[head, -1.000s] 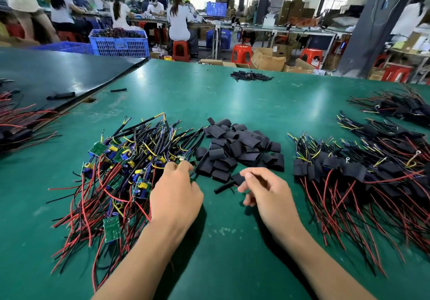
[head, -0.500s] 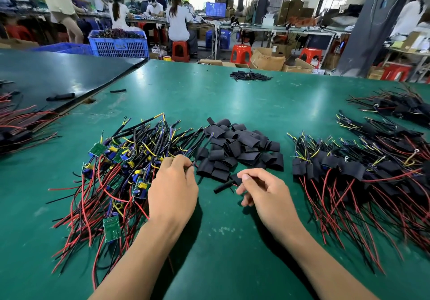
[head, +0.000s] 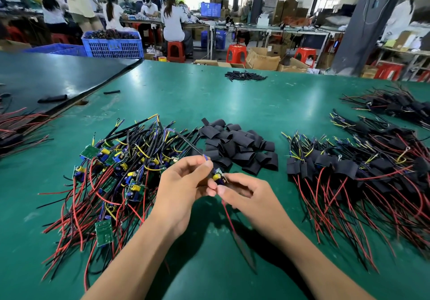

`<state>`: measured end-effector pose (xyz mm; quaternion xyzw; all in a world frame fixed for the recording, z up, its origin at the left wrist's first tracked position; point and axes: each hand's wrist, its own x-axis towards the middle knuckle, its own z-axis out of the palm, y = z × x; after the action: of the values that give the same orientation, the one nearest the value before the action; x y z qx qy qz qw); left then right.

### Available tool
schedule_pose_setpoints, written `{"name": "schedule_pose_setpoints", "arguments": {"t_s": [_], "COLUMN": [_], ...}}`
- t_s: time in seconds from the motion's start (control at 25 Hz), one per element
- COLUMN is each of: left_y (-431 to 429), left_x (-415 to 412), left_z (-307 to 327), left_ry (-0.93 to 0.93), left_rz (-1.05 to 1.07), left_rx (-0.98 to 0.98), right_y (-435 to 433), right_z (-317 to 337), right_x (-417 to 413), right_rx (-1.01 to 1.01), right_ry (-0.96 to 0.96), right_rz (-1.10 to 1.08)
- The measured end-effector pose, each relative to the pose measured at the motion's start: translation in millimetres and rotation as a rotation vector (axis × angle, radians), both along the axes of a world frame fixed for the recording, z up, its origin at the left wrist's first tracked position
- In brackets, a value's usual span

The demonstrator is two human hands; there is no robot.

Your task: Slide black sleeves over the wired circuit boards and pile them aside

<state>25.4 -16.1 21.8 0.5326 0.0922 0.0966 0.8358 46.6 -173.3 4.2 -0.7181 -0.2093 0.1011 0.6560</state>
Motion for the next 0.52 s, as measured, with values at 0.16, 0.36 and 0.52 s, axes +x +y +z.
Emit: {"name": "schedule_pose_setpoints", "arguments": {"t_s": [0.16, 0.36, 0.52], "left_y": [5, 9, 13], "left_x": [2, 1, 0], "left_z": [-1, -1, 1], "left_ry": [0.017, 0.044, -0.006], "left_rz": [0.089, 0.026, -0.202], "left_rx": [0.096, 0.275, 0.302], "right_y": [-3, -5, -11], "right_z": [1, 1, 2], "right_x": [4, 6, 11], "right_rx": [-0.036, 0.017, 0.027], "right_ry": [0.085, 0.129, 0.185], "right_rz": [0.065, 0.062, 0.097]}}
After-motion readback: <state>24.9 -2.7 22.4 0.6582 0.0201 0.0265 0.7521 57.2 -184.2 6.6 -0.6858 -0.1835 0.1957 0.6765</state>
